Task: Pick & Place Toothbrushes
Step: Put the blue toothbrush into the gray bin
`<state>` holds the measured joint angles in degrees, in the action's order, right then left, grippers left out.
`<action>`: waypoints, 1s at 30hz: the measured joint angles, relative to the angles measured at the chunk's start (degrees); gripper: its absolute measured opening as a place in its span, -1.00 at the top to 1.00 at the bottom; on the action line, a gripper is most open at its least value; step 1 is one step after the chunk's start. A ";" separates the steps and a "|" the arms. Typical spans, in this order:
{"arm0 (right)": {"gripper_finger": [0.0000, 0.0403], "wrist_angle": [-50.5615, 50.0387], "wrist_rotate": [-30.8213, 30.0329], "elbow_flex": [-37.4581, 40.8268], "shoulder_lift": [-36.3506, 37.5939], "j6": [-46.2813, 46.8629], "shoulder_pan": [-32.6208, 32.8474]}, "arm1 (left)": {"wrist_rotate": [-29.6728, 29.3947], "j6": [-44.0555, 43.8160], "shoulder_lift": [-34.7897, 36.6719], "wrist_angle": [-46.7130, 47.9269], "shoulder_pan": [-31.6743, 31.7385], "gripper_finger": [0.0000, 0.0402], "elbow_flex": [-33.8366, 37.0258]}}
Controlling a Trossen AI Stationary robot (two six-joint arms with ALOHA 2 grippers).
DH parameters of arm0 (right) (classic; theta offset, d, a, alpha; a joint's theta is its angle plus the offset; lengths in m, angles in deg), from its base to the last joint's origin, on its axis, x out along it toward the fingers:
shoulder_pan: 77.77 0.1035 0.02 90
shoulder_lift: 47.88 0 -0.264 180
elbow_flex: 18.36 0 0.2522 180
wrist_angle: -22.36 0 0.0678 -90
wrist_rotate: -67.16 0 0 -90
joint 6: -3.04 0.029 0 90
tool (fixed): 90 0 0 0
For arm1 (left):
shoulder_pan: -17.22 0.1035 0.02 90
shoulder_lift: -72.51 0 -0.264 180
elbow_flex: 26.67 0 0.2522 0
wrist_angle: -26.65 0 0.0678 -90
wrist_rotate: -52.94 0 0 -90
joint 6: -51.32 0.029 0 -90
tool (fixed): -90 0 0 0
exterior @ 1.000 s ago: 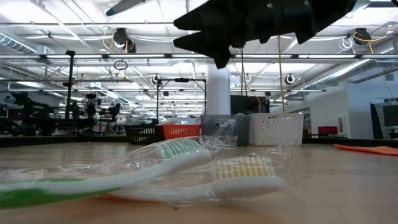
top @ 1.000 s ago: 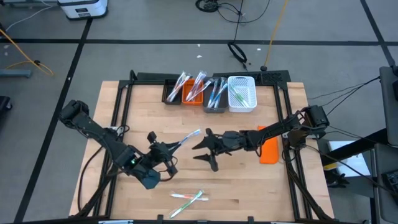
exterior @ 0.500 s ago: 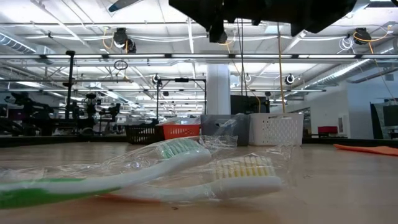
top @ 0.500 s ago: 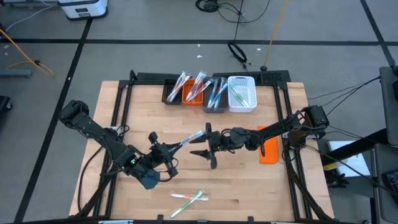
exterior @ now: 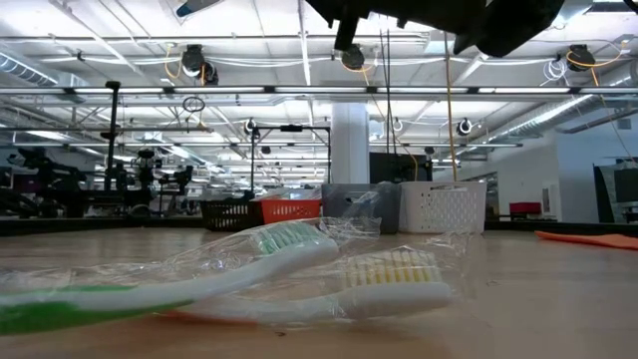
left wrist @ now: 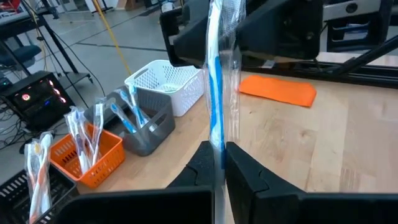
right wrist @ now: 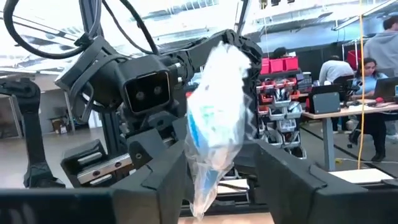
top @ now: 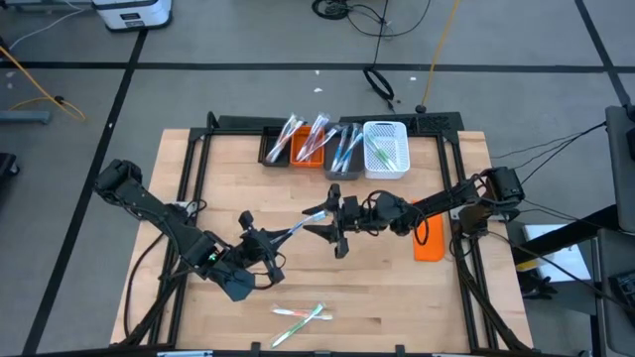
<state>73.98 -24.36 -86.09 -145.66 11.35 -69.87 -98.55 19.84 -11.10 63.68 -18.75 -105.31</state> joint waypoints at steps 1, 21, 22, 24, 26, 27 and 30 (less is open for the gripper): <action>0.19 0.00 0.00 0.00 0.00 0.01 -0.04 | 0.00 -0.01 0.00 0.01 0.01 0.96 0.00; 0.96 0.02 -0.18 -0.02 0.00 -3.15 -0.29 | 2.77 -0.31 -0.39 2.57 2.15 0.66 0.04; 0.96 -0.14 -0.16 -0.02 0.00 -3.02 -0.36 | 2.75 -0.36 -0.39 2.67 2.15 0.65 0.04; 0.96 -0.86 -0.15 -0.02 0.00 -2.99 -0.39 | 2.67 -0.76 -0.39 2.67 2.15 0.63 0.04; 0.96 -1.56 -0.15 -0.02 0.00 -2.91 -0.39 | 2.69 -0.76 -0.39 2.69 2.15 0.60 0.04; 0.96 -1.66 -0.15 -0.02 0.00 -2.81 -0.39 | 2.65 -0.75 -0.39 2.69 2.15 0.58 0.04; 0.96 -3.56 -0.11 -0.02 0.70 -2.78 -0.41 | 2.49 -0.70 -0.39 2.93 2.15 0.48 0.04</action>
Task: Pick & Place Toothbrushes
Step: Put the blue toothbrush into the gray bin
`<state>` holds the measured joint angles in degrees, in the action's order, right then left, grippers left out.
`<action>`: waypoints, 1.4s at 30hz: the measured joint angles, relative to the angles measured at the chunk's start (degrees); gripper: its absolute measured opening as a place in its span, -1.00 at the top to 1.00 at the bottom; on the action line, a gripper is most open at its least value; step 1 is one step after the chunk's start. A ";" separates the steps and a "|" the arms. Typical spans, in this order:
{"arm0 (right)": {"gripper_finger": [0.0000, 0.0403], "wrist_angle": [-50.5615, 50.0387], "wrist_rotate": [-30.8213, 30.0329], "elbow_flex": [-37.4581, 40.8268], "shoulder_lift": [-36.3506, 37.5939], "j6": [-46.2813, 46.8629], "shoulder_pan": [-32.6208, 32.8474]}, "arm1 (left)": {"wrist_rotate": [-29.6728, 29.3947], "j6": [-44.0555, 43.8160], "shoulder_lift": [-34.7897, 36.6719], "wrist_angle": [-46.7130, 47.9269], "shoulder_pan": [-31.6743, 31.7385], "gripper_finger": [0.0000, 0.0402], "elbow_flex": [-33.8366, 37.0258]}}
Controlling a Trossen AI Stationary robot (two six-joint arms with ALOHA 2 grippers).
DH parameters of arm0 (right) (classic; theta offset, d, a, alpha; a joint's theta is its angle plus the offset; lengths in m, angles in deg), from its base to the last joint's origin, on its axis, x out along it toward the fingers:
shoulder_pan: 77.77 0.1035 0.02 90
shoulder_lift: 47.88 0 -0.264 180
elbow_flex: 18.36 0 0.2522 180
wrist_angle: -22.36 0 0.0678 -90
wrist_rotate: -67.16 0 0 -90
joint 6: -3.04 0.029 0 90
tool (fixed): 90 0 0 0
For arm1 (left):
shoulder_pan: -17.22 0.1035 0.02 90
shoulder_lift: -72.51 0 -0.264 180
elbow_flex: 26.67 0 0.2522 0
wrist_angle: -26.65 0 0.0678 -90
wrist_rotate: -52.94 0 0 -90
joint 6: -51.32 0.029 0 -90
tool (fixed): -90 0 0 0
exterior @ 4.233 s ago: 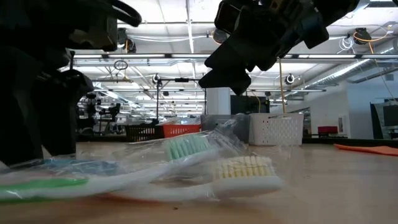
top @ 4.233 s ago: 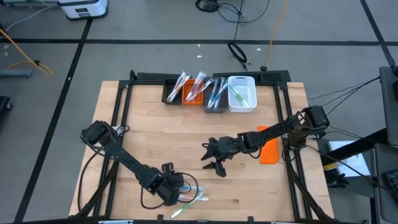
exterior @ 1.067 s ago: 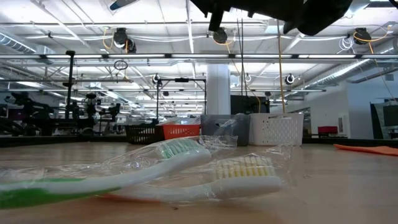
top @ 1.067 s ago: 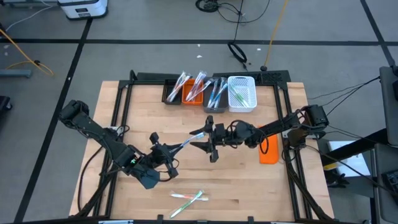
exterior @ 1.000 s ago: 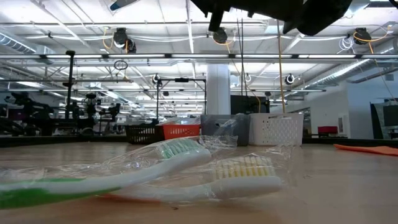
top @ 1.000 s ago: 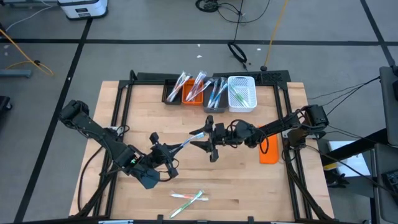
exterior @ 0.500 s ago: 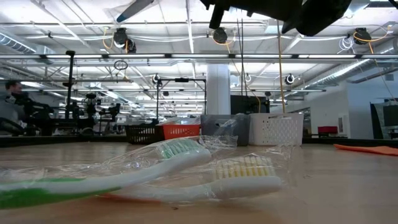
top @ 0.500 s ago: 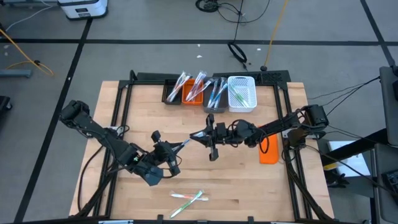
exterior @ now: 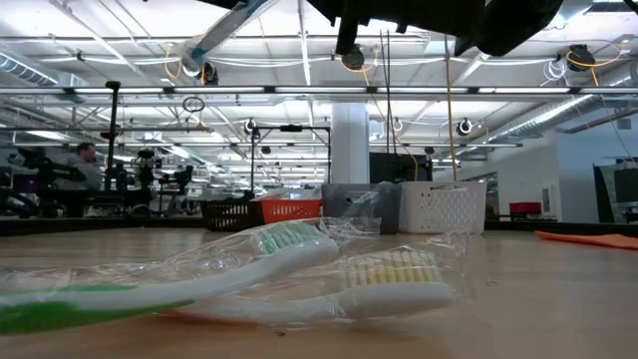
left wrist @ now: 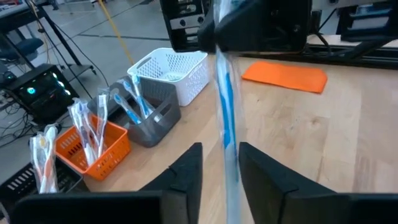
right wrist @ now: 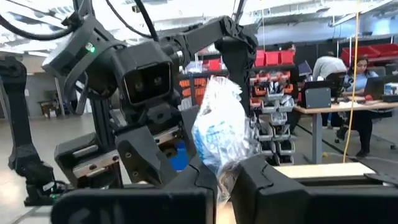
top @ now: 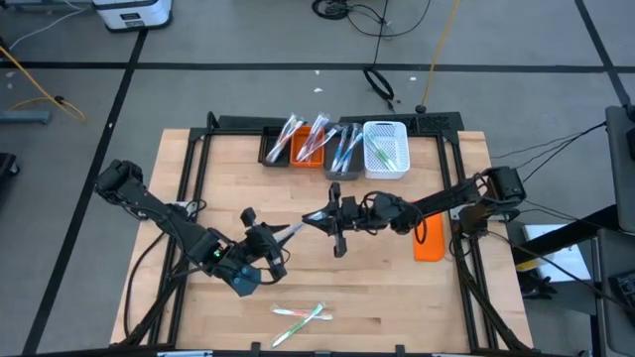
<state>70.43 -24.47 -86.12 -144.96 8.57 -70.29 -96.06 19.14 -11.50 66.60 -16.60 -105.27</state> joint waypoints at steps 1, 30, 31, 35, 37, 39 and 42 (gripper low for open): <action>0.96 -0.81 0.00 0.00 0.32 -0.01 0.00 | -0.02 0.00 0.00 0.29 0.00 0.44 0.00; 0.96 -35.10 -13.40 -0.02 12.78 1.50 -14.56 | 2.16 1.97 0.00 1.42 0.59 -0.06 -0.02; 0.96 -35.62 -13.62 0.01 12.81 1.69 -15.67 | 2.77 1.95 0.00 1.44 0.81 -0.06 -0.02; 0.96 -36.98 -13.59 0.00 13.13 3.17 -20.79 | 3.52 1.90 0.00 1.46 1.18 -0.05 -0.02; 0.96 -38.31 -13.58 0.00 12.95 3.91 -23.23 | 3.55 1.90 0.00 1.46 1.18 -0.05 -0.02; 0.96 -38.77 -13.44 0.02 12.88 4.67 -25.82 | 3.58 1.90 0.00 1.46 1.18 -0.05 -0.02; 0.96 -40.12 -13.33 0.00 13.10 7.01 -29.41 | 3.62 1.90 0.00 1.46 1.18 -0.05 -0.02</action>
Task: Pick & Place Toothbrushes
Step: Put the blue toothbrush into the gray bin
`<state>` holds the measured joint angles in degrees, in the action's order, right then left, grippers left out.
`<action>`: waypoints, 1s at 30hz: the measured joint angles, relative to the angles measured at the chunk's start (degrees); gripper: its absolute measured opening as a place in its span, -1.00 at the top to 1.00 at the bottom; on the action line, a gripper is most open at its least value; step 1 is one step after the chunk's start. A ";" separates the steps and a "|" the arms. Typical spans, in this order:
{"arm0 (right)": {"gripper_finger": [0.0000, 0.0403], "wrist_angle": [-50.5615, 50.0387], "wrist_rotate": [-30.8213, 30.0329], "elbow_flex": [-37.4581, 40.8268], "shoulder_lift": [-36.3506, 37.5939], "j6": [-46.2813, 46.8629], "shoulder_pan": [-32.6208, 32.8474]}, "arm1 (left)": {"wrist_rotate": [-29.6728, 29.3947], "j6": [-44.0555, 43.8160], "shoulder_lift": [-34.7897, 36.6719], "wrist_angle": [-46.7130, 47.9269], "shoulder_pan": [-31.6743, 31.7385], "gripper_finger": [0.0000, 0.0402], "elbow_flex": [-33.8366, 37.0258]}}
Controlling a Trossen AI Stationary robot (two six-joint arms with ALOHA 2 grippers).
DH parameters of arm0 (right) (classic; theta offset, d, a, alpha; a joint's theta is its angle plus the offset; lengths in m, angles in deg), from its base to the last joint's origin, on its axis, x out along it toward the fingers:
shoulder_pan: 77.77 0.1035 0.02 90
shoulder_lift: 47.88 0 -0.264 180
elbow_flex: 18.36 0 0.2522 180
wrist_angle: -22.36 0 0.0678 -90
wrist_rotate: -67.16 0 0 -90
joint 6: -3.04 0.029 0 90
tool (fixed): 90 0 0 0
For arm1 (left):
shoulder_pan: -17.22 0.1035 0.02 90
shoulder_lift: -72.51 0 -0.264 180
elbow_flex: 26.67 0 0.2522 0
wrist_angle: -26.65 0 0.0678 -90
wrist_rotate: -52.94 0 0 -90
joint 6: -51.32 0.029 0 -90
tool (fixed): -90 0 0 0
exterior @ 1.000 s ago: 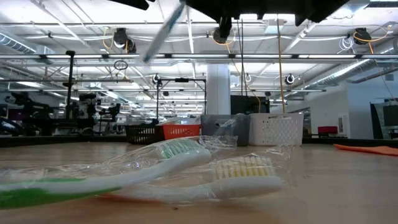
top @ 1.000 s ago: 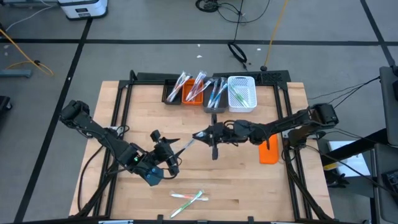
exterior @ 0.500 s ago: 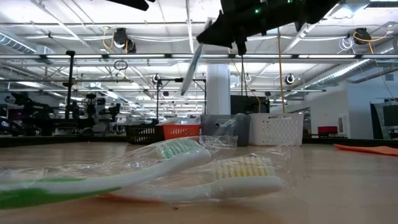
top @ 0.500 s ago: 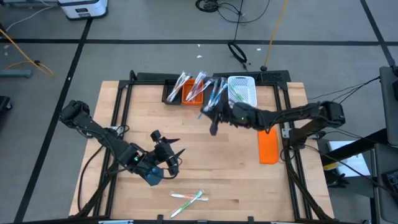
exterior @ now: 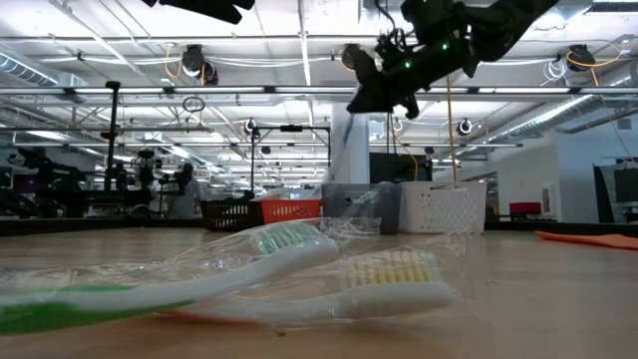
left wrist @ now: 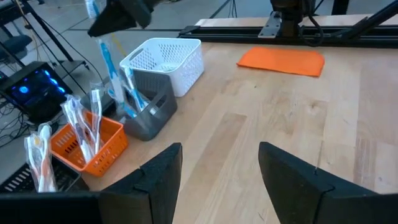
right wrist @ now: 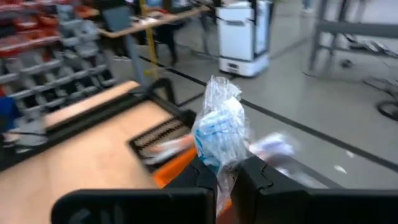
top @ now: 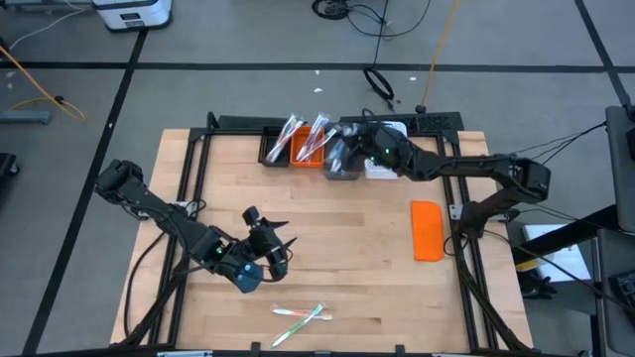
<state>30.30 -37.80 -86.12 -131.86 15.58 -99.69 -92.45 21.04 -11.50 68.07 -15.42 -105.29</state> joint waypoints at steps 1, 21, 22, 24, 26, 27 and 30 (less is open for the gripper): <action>0.96 -0.89 0.04 0.00 -0.07 0.23 -0.98 | 0.01 0.00 0.00 0.02 0.00 -0.05 0.00; 0.96 -3.39 7.76 0.02 -4.71 6.48 -5.10 | 0.01 0.00 0.00 0.04 0.55 -0.05 0.00; 0.96 -2.83 7.76 0.00 -5.10 6.50 -5.10 | 0.01 -0.09 0.00 0.02 0.55 -0.05 0.00; 0.95 -3.54 8.10 0.03 -5.48 6.52 -5.10 | 0.03 -0.20 0.00 0.04 0.55 -0.05 0.00; 0.95 -3.56 9.81 0.07 -5.54 6.46 -5.13 | 0.03 -0.22 0.00 0.08 0.55 -0.05 0.00; 0.93 -3.53 10.57 0.07 -5.48 6.39 -5.11 | 0.03 -0.22 0.00 0.14 0.55 -0.05 -0.01; 0.87 -4.06 10.68 0.04 -5.44 5.71 -5.10 | 0.02 -0.22 0.00 0.15 0.55 -0.05 -0.02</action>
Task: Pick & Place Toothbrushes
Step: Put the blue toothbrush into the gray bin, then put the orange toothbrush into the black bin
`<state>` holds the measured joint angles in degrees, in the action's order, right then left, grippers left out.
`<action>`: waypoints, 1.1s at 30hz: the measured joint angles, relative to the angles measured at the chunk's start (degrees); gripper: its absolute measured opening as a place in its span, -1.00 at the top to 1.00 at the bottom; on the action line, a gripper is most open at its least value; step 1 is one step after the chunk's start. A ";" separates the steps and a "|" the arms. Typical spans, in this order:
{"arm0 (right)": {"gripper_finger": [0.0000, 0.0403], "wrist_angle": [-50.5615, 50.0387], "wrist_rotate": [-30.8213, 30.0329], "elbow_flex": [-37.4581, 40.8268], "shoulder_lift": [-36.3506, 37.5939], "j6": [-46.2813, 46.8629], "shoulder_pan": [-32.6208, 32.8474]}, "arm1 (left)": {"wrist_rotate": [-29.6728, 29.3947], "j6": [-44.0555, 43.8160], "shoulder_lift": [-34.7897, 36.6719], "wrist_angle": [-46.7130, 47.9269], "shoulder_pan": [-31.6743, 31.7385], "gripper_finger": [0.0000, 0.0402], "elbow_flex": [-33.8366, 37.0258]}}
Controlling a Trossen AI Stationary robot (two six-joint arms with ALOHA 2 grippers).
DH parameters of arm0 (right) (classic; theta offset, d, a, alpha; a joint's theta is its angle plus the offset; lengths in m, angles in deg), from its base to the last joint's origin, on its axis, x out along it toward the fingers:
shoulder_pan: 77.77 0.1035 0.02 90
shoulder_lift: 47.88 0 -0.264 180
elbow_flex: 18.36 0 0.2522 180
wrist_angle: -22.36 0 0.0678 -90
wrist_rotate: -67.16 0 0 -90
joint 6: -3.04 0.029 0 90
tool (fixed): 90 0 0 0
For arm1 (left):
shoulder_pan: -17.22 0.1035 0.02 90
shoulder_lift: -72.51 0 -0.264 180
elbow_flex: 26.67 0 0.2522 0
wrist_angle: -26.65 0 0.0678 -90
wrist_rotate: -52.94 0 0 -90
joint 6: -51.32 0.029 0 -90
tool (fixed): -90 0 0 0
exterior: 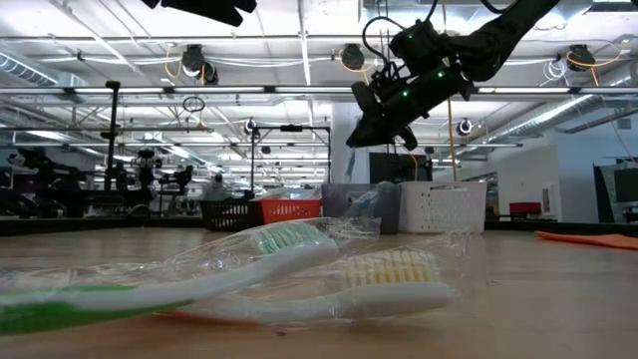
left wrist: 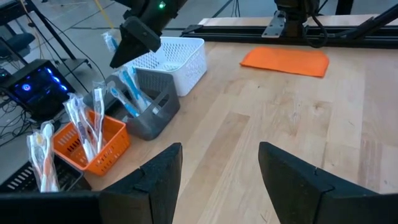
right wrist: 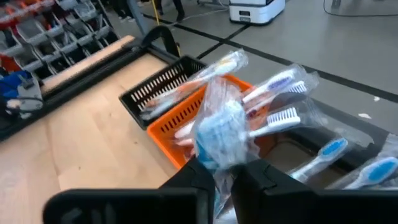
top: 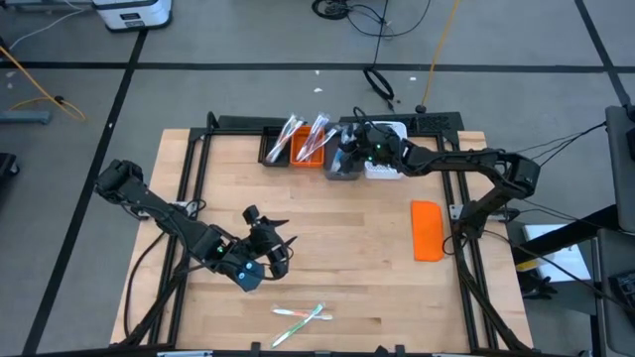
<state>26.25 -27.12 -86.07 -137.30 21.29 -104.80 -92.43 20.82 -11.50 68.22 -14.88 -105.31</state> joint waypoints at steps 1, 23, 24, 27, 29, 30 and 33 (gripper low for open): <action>0.83 -0.08 0.01 0.00 -0.04 -0.50 0.00 | 0.02 0.00 0.00 0.00 0.00 -0.05 0.00; -0.17 -1.28 -11.19 0.00 -0.02 -4.43 -0.35 | 0.02 -0.22 0.00 0.20 0.00 -0.05 0.00; -0.19 -1.19 -11.94 0.00 -0.04 -4.43 -0.57 | 0.02 -0.21 0.00 0.21 0.00 -0.05 0.00; -0.24 -1.20 -12.16 0.00 -0.03 -4.24 -1.54 | 0.02 -0.21 0.00 0.23 0.00 -0.05 0.01; -0.27 -1.05 -12.27 0.00 -0.04 -4.12 -2.05 | 0.02 -0.22 0.00 0.24 0.00 -0.05 0.00; -0.28 -0.54 -12.23 0.00 -0.04 -3.99 -2.32 | 0.02 -0.20 0.00 0.24 0.00 -0.05 0.00; -0.28 0.15 -12.14 0.00 -0.02 -3.95 -2.64 | 0.02 -0.22 0.00 0.25 0.00 -0.05 0.00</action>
<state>26.40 -39.26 -86.07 -137.31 17.34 -107.44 -92.41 20.60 -11.50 68.47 -14.88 -105.31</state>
